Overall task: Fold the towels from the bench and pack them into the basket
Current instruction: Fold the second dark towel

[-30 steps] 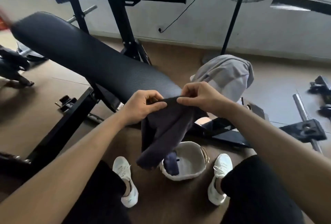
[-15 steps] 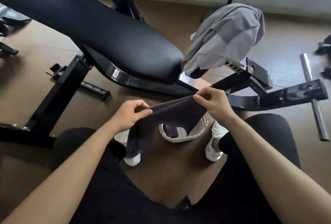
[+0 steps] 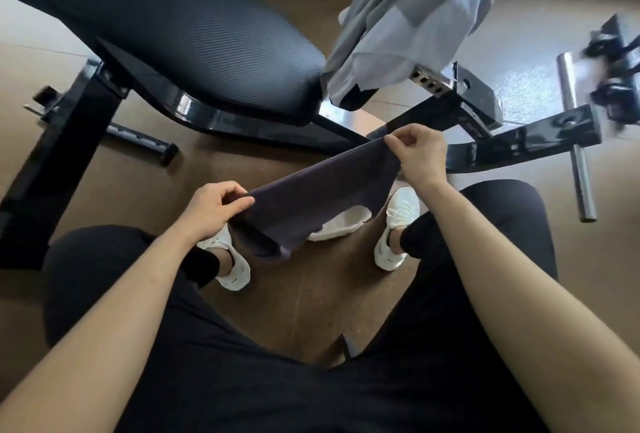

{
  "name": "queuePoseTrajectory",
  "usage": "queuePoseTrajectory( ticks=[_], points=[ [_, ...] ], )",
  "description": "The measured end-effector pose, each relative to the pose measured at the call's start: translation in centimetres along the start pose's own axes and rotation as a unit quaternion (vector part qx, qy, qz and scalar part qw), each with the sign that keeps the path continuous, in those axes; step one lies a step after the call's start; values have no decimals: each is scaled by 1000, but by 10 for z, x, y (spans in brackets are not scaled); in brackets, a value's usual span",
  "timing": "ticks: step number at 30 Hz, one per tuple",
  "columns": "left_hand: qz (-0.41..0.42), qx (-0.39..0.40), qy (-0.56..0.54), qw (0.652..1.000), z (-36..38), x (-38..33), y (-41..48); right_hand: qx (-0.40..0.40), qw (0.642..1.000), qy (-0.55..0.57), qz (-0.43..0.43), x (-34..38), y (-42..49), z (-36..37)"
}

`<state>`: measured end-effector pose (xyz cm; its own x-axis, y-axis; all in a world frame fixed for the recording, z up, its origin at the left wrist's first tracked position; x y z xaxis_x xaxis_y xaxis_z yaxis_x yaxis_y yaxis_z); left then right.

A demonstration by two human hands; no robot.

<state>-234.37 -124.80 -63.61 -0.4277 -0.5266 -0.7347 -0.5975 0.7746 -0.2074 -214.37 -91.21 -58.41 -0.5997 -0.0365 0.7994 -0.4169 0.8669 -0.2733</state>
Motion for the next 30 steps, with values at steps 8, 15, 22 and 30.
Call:
queuePoseTrajectory(
  ticks=[8,15,22,30],
  points=[
    [84,-103,-38,990,10,-55,8,95,986,-87,-106,6,-30,20],
    [201,-59,-26,978,33,-105,6,218,942,-140,-216,30,-76,67],
    [209,-51,-43,976,36,-109,5,292,928,-120,-197,34,-82,87],
    [100,-10,-66,993,23,-74,8,198,969,-57,-136,35,-47,55]
  ],
)
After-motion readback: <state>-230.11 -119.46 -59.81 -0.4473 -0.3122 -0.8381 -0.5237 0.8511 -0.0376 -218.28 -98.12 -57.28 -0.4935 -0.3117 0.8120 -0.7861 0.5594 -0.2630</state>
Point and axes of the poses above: each hand's wrist, its own y-axis towards the middle knuckle, its own z-axis out of the palm, x = y × z, the point moved 7 cm from there along y, towards the middle knuckle, and after that the axes turned 11 degrees about z, right-handed, at the moved point
